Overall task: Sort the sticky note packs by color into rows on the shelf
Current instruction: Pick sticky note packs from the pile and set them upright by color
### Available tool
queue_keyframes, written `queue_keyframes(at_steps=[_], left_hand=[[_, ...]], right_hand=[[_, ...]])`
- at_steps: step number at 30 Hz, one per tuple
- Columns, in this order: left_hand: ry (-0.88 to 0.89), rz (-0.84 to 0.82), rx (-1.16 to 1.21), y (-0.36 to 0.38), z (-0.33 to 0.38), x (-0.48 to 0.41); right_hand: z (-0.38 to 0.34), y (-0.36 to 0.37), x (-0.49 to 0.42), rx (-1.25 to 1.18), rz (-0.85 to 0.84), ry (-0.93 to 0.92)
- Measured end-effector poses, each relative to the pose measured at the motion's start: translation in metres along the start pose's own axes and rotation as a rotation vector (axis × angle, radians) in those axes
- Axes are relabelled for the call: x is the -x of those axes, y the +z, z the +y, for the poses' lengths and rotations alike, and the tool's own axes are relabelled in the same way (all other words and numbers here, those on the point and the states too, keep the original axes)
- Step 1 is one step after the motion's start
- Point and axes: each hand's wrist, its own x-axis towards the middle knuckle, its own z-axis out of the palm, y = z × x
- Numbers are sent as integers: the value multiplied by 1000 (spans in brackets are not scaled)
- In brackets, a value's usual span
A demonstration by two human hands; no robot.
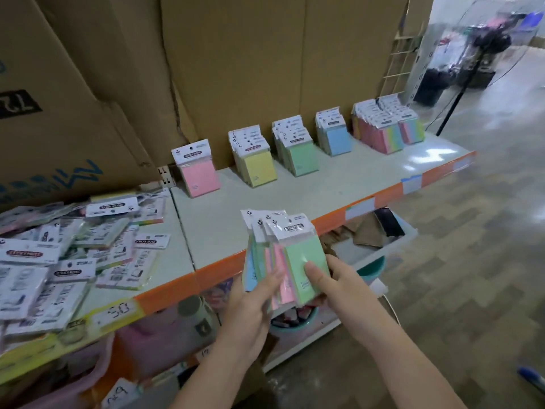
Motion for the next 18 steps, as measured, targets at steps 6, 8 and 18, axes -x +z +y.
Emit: queue_keyframes(at_steps=[6, 8, 18], left_hand=[[3, 16, -267, 59, -44, -12], [-12, 4, -319, 74, -54, -13], [-47, 40, -314, 103, -60, -68]], right_hand=[[15, -79, -7, -98, -21, 19], [15, -100, -11, -90, -20, 19], [10, -148, -58, 83, -7, -43]])
